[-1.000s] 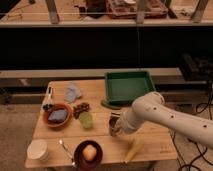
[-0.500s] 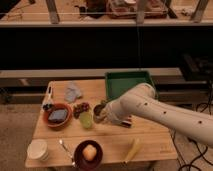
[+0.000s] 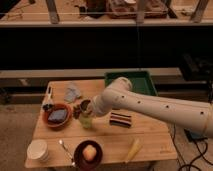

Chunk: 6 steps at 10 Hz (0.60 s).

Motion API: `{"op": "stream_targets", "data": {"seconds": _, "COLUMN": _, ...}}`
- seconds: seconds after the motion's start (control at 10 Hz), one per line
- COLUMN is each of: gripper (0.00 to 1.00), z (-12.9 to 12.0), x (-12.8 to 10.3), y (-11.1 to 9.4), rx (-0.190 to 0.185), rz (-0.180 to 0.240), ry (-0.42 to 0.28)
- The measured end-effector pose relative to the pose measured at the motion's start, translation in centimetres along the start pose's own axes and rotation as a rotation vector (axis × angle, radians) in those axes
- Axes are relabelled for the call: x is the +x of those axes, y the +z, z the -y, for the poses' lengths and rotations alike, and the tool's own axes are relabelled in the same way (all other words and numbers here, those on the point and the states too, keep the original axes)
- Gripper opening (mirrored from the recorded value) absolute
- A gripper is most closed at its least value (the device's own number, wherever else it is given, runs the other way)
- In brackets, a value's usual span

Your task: Stack cups into tray

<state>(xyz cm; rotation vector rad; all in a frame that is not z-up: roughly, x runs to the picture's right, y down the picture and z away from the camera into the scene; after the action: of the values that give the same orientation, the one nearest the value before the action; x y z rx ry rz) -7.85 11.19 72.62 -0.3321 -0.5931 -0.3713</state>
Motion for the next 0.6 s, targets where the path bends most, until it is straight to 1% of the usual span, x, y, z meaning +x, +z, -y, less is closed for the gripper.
{"op": "stream_targets", "data": {"seconds": 0.2, "gripper": 0.00, "z": 0.1, "x": -0.3, "y": 1.6, "rx": -0.021, "rz": -0.011, "ry": -0.007}}
{"op": "stream_targets", "data": {"seconds": 0.5, "gripper": 0.01, "z": -0.1, "x": 0.0, "y": 2.7, "rx": -0.049, "rz": -0.048, "ry": -0.012}}
{"op": "stream_targets", "data": {"seconds": 0.6, "gripper": 0.09, "z": -0.3, "x": -0.1, "y": 3.1, "rx": -0.062, "rz": -0.064, "ry": -0.017}}
